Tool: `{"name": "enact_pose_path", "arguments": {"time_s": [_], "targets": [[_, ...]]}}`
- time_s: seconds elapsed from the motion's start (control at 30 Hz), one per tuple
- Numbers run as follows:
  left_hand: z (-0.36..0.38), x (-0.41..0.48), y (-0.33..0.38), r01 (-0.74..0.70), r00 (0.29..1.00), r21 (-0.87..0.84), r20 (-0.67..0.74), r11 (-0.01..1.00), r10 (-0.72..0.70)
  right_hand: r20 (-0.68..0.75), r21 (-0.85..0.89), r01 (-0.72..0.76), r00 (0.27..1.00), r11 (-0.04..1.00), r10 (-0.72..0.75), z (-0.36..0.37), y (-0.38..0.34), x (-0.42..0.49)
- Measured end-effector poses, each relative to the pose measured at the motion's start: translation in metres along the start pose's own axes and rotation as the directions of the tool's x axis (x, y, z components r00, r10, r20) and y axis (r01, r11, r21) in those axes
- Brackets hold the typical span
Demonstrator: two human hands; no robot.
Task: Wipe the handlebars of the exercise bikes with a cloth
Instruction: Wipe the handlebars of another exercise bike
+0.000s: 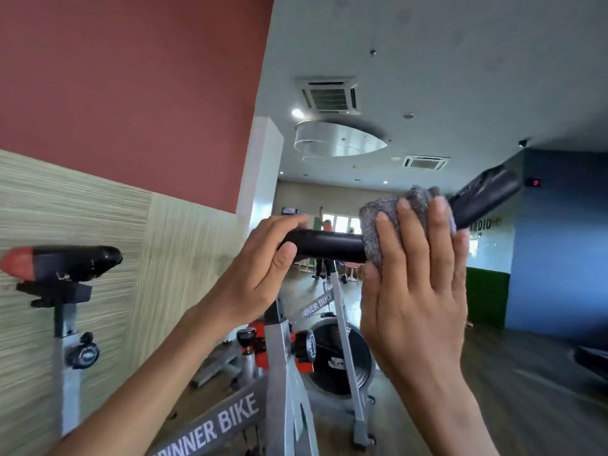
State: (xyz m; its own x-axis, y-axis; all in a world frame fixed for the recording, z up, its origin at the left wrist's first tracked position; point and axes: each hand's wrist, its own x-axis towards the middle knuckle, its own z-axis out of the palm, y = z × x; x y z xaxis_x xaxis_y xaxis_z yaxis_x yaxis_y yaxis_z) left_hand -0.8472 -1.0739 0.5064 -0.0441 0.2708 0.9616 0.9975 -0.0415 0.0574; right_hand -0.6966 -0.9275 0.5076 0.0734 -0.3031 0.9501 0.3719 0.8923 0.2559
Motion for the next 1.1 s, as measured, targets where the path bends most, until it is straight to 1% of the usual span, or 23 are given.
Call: {"name": "enact_pose_path", "arguments": {"time_s": [0.03,0.07,0.13,0.2,0.23,0.33,0.4,0.47,0.57,0.63,0.73,0.8,0.83,0.87,0.93,0.97,1.03,1.07,1.1], "targets": [[0.001,0.000,0.000,-0.007,1.000,-0.024,-0.008,1.000,0.006,0.011,-0.005,-0.018,1.000,1.000,0.019,0.002,-0.014,0.000],[0.001,0.001,0.001,-0.011,1.000,-0.047,-0.017,0.999,0.010,0.026,-0.012,-0.006,1.000,1.000,0.007,0.006,-0.029,0.000],[0.000,0.003,0.004,-0.022,0.999,-0.084,-0.034,0.996,0.020,0.096,-0.002,0.080,0.992,0.997,-0.080,0.010,-0.054,0.002],[-0.002,0.004,0.005,-0.029,0.999,-0.085,-0.034,0.996,0.026,0.157,-0.014,0.135,0.979,0.991,-0.132,0.006,-0.052,0.012],[-0.003,0.004,0.004,-0.031,0.999,-0.071,-0.027,0.997,0.029,0.164,-0.039,0.120,0.980,0.992,-0.112,0.001,-0.044,0.016],[-0.003,0.001,0.001,-0.035,0.999,-0.041,-0.021,0.999,0.034,0.137,-0.117,-0.002,0.990,0.993,0.018,-0.015,-0.019,0.019],[0.000,0.002,0.005,-0.042,0.998,-0.059,-0.053,0.997,0.038,0.159,-0.126,-0.034,0.986,0.991,0.054,-0.017,-0.026,0.020],[0.002,0.003,0.011,-0.031,0.995,-0.098,-0.094,0.995,0.022,0.239,-0.106,-0.020,0.970,0.994,0.045,-0.011,-0.043,0.018],[0.005,0.003,0.022,0.028,0.979,-0.168,-0.195,0.985,-0.061,0.338,0.003,0.025,0.941,1.000,-0.024,-0.011,-0.051,0.020],[0.008,0.004,0.033,0.000,0.965,-0.114,-0.260,0.993,-0.029,0.377,0.110,0.033,0.923,0.993,-0.072,-0.018,-0.044,0.021],[0.020,0.004,0.046,-0.089,0.966,0.064,-0.239,0.994,0.102,0.429,0.330,0.030,0.886,0.944,-0.178,-0.034,-0.036,0.023],[0.026,0.005,0.048,-0.068,0.966,0.181,-0.235,0.981,0.110,0.469,0.430,-0.034,0.863,0.902,-0.190,-0.045,-0.027,0.027],[0.026,0.005,0.048,-0.049,0.967,0.205,-0.237,0.977,0.098,0.478,0.419,-0.049,0.861,0.907,-0.174,-0.048,-0.018,0.030],[0.026,0.005,0.048,-0.042,0.968,0.218,-0.232,0.975,0.094,0.465,0.350,-0.031,0.873,0.936,-0.145,-0.049,-0.007,0.032],[0.023,0.006,0.052,-0.040,0.976,0.256,-0.198,0.966,0.093,0.421,0.130,0.056,0.901,0.990,-0.106,-0.048,0.018,0.037],[0.021,0.006,0.056,-0.042,0.978,0.292,-0.184,0.955,0.099,0.422,0.073,0.075,0.901,0.994,-0.099,-0.046,0.026,0.039],[0.019,0.005,0.068,-0.039,0.978,0.373,-0.178,0.927,0.113,0.407,0.064,0.093,0.907,0.994,-0.112,-0.041,0.032,0.036],[0.021,0.004,0.076,-0.017,0.978,0.400,-0.184,0.916,0.099,0.390,0.068,0.098,0.914,0.993,-0.117,-0.039,0.031,0.034],[0.025,0.004,0.086,0.032,0.978,0.408,-0.202,0.913,0.056,0.374,0.069,0.098,0.920,0.993,-0.116,-0.037,0.029,0.033]]}}
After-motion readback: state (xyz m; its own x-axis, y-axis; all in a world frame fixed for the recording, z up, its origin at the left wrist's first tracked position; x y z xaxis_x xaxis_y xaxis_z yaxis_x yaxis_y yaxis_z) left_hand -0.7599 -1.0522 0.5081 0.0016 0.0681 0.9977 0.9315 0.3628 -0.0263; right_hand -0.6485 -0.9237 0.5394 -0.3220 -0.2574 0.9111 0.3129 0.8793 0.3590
